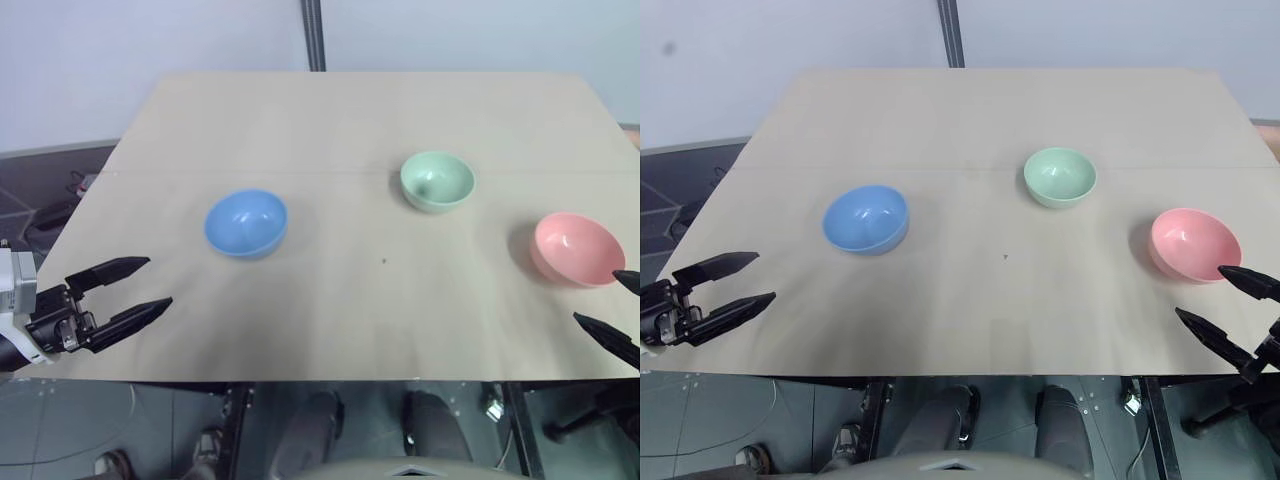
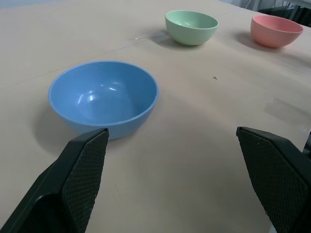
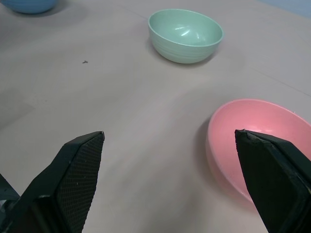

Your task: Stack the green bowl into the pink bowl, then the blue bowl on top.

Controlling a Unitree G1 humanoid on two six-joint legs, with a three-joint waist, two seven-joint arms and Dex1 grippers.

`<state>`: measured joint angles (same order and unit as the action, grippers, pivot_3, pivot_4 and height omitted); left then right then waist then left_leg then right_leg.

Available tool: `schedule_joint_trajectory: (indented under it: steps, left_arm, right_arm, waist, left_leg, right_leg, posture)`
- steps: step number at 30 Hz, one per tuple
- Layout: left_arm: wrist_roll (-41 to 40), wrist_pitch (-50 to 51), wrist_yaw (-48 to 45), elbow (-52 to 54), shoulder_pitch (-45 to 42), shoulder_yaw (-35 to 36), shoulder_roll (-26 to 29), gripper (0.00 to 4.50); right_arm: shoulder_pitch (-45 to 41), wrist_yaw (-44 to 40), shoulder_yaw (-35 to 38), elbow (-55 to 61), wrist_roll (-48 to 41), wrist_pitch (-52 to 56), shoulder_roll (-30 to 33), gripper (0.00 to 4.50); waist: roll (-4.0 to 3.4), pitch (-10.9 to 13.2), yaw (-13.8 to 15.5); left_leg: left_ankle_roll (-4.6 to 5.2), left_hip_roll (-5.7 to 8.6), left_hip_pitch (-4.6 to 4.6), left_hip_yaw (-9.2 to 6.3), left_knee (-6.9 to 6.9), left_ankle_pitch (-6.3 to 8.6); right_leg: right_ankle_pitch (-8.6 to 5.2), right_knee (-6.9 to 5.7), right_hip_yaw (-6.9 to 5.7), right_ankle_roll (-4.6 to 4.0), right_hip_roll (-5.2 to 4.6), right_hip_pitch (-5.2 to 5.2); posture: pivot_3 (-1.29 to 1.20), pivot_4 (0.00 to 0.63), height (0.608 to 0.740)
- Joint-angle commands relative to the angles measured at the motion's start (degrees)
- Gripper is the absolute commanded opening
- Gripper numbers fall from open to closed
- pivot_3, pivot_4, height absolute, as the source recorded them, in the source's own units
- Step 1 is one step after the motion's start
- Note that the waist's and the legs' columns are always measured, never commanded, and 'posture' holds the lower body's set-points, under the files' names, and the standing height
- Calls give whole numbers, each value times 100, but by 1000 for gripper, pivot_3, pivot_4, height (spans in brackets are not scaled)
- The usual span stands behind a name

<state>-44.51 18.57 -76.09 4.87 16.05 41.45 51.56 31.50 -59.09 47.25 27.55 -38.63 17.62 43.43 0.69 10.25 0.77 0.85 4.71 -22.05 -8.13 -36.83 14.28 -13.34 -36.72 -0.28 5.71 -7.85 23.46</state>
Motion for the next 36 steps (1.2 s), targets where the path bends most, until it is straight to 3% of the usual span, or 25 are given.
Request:
schedule_joint_trajectory:
  steps: [1,9,15,20,30,36]
  left_arm:
    - [6,-56,49,-22,-318,-86,42,4450]
    - [89,-263,-214,168,-1121,-840,-15,4450]
    - [-162,-109,-799,688,-1971,-1935,-112,4450]
    - [-318,85,-754,915,-2447,-2279,-217,4450]
    - [-536,317,-495,1342,-2221,-2151,-268,4500]
    - [-532,321,-324,1353,-2143,-2160,-303,4500]
  right_arm:
    - [-76,46,148,101,-37,11,89,4500]
    - [-631,976,-597,267,736,309,245,4500]
    - [-2225,1865,-2187,-223,1234,1447,662,4500]
    - [-3001,2076,-2951,-980,1744,1905,883,4500]
    - [-3231,1838,-3062,-1284,1965,1963,1021,16]
    - [-3275,1556,-3158,-440,1699,2069,1036,16]
  waist:
    - [0,0,0]
    - [1,2,-5]
    - [5,3,-16]
    - [6,4,-8]
    - [4,5,-32]
    - [2,6,-27]
  left_leg:
    - [0,0,0,0,0,0]
    - [-3,0,-2,4,1,2]
    - [-4,0,6,16,-6,2]
    - [-3,0,-10,18,-6,2]
    - [0,2,-17,17,-5,5]
    - [1,-1,-10,15,-13,5]
  right_leg:
    - [0,0,0,0,0,0]
    - [24,-1,3,-6,5,7]
    - [31,-3,13,-12,7,2]
    - [38,-2,11,-12,14,18]
    - [39,13,15,-11,15,20]
    - [39,-3,15,-10,18,18]
  posture:
    - [0,150,740]
    - [0,150,740]
    - [0,150,740]
    - [0,150,740]
    - [0,150,740]
    - [0,150,740]
